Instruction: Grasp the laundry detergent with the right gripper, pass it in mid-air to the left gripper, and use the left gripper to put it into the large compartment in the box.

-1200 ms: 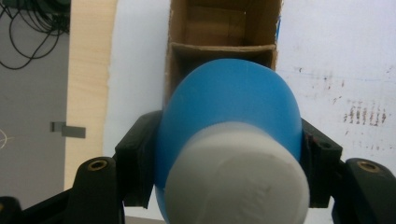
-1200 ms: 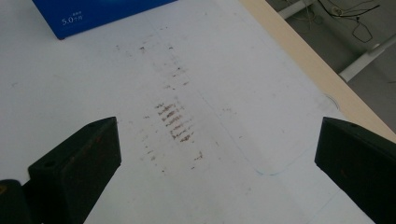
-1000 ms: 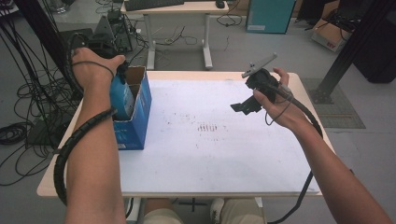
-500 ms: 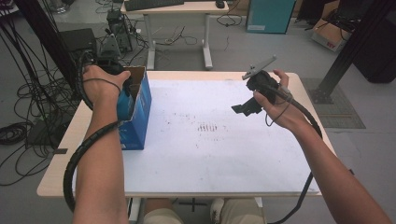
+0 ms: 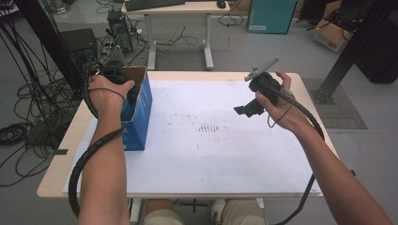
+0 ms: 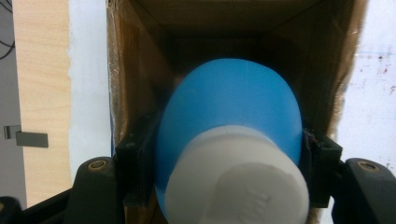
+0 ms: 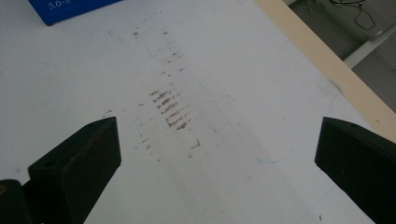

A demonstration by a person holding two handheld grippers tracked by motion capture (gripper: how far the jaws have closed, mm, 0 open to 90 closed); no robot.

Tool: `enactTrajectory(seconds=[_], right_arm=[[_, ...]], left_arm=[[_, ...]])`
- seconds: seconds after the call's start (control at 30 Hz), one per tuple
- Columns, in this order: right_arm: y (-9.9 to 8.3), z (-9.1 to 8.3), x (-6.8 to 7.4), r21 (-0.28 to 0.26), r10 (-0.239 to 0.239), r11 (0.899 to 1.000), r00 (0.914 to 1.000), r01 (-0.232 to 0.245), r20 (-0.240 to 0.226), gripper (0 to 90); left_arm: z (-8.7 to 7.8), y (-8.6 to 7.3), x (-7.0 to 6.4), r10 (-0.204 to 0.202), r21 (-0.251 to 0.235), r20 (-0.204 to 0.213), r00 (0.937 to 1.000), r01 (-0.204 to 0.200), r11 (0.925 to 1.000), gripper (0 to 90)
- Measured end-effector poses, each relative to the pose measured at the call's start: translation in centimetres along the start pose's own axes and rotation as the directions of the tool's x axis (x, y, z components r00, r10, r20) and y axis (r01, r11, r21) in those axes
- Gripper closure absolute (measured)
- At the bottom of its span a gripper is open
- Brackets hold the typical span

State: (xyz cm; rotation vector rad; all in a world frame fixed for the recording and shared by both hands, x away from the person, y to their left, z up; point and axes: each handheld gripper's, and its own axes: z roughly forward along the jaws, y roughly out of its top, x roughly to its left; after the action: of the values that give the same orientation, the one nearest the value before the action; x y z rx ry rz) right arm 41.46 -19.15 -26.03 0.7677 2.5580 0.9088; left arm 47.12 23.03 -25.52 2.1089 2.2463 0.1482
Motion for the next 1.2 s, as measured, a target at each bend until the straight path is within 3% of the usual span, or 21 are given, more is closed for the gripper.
enactTrajectory(seconds=[0.2, 0.3, 0.33, 1.2], right_arm=[[0.0, 0.2, 0.0, -0.008, 0.002, 1.000, 1.0000, -0.002, 0.003, 0.4], [0.1, 0.3, -0.2, -0.009, -0.021, 1.000, 0.9998, 0.021, 0.002, 0.4], [0.1, 0.3, 0.0, -0.005, 0.002, 1.000, 1.0000, -0.002, 0.003, 0.4], [-0.1, 0.1, -0.5, 0.011, -0.001, 1.000, 0.9999, 0.001, 0.013, 0.4]], left_arm=[[0.9, -0.1, 0.2, -0.008, 0.013, 0.012, 0.9999, 0.008, 0.9999, 35.8], [1.0, -0.1, 0.3, -0.007, 0.005, 0.013, 0.9999, 0.007, 1.0000, 35.8], [1.0, -0.1, 0.3, -0.007, 0.008, 0.015, 0.9999, 0.007, 0.9999, 35.8], [1.4, 0.5, 0.7, -0.002, -0.006, 0.029, 0.9996, 0.002, 1.0000, 35.4]])
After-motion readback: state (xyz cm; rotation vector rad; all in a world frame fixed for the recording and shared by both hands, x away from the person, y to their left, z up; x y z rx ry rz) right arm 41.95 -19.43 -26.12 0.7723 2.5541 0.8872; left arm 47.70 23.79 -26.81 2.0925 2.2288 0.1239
